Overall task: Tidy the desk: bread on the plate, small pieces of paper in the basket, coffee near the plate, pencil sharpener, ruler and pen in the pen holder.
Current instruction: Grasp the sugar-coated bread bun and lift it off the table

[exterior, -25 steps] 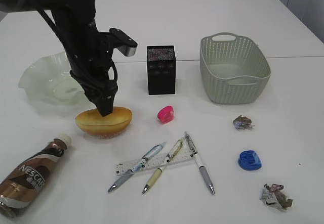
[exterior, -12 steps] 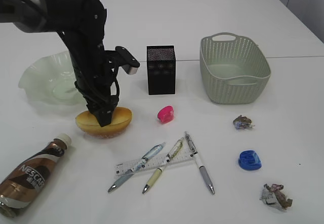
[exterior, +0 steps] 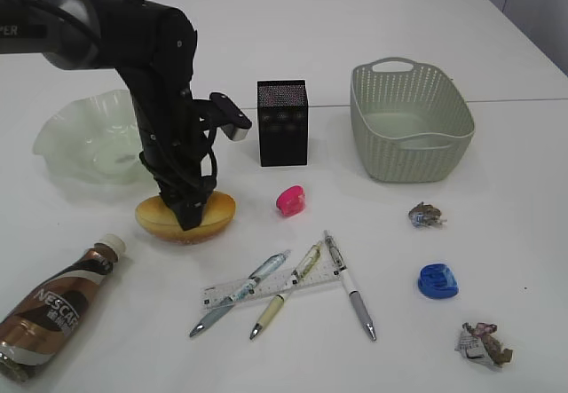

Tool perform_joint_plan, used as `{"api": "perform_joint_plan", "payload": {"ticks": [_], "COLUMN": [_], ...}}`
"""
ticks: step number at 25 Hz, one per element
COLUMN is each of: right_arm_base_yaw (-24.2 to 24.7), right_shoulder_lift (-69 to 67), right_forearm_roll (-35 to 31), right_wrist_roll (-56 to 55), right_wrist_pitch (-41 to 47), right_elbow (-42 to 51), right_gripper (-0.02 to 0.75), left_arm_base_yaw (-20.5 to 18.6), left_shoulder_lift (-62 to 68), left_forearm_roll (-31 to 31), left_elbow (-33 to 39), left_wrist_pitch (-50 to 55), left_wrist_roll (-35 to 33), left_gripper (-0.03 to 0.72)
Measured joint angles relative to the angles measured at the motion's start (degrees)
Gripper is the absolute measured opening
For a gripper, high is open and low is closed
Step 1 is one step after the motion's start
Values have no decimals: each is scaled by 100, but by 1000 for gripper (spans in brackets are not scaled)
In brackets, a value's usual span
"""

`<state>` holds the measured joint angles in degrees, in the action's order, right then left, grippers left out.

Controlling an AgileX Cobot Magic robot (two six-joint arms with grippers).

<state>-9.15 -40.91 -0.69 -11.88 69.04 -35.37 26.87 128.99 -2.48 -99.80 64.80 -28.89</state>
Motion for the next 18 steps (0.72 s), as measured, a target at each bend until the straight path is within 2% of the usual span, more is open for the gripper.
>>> {"api": "perform_joint_plan", "payload": {"ticks": [3, 6, 8, 15, 18], "right_arm_base_yaw": [0, 0, 0, 0, 0], "right_shoulder_lift": [0, 0, 0, 0, 0], "right_forearm_roll": [8, 12, 12, 12, 22], "right_wrist_roll": [0, 0, 0, 0, 0], "right_wrist_pitch": [-2, -23, -32, -48, -58], "right_elbow": [0, 0, 0, 0, 0], "right_gripper": [564, 564, 564, 564, 564], "left_arm_base_yaw": [0, 0, 0, 0, 0], "left_shoulder_lift": [12, 23, 23, 125, 207], "left_forearm_roll": [-42, -68, -68, 129, 552], "left_elbow": [0, 0, 0, -345, -757], "left_wrist_pitch": [13, 48, 74, 397, 457], "left_wrist_roll": [194, 295, 433, 1201, 1593], "left_gripper": [418, 265, 205, 169, 167]}}
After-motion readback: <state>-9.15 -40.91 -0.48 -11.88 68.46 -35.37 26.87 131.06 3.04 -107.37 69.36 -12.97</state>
